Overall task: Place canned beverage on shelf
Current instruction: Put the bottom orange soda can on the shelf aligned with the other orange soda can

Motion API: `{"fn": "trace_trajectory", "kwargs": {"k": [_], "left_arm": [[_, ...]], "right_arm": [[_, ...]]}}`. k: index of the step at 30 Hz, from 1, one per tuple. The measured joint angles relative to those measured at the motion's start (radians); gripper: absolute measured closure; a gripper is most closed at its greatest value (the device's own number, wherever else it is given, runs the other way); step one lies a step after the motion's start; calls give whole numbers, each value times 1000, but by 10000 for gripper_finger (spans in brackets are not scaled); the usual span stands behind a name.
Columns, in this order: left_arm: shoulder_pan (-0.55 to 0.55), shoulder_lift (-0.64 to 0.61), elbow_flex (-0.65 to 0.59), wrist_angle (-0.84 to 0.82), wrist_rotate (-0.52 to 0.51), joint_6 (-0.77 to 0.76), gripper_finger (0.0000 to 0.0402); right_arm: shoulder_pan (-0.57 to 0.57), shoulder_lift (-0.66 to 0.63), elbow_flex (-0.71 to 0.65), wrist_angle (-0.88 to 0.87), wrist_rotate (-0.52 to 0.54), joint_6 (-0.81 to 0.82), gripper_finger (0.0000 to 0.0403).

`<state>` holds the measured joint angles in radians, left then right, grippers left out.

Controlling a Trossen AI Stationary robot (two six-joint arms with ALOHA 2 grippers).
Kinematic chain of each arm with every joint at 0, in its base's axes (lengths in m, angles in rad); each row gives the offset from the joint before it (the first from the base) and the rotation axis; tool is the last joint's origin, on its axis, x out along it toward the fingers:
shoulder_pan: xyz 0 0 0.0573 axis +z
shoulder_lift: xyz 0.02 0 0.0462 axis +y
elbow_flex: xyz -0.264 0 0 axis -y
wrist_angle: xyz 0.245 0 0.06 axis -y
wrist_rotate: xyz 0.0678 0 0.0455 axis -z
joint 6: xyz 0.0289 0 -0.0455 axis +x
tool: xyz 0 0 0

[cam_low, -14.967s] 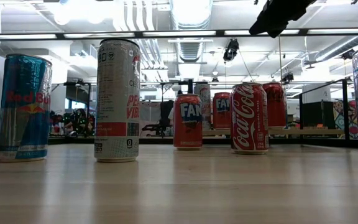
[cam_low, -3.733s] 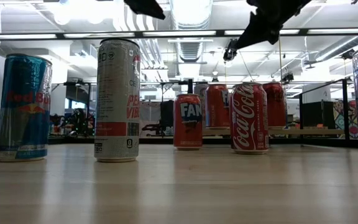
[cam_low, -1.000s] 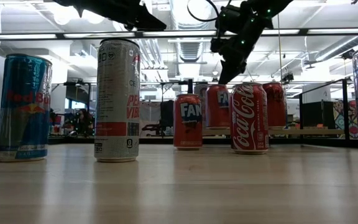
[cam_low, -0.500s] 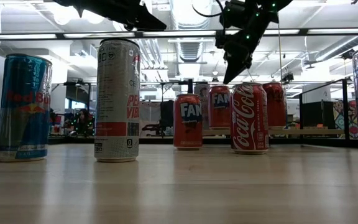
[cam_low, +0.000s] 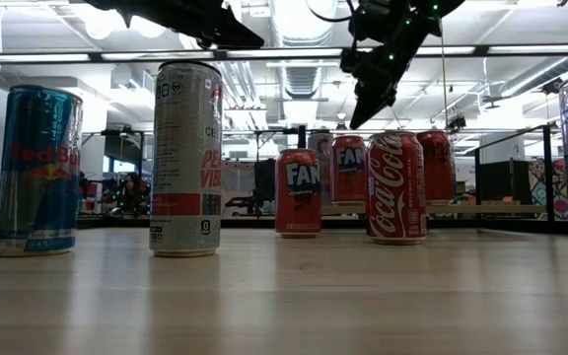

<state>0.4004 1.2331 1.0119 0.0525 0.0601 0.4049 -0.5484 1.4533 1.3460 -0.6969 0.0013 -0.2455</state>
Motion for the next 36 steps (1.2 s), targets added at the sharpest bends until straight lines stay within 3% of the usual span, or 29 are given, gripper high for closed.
{"fn": "trace_trajectory", "kwargs": {"k": [36], "left_arm": [[0, 0, -1, -11, 1, -3, 212]], "right_arm": [[0, 33, 0, -55, 61, 35, 394]]}}
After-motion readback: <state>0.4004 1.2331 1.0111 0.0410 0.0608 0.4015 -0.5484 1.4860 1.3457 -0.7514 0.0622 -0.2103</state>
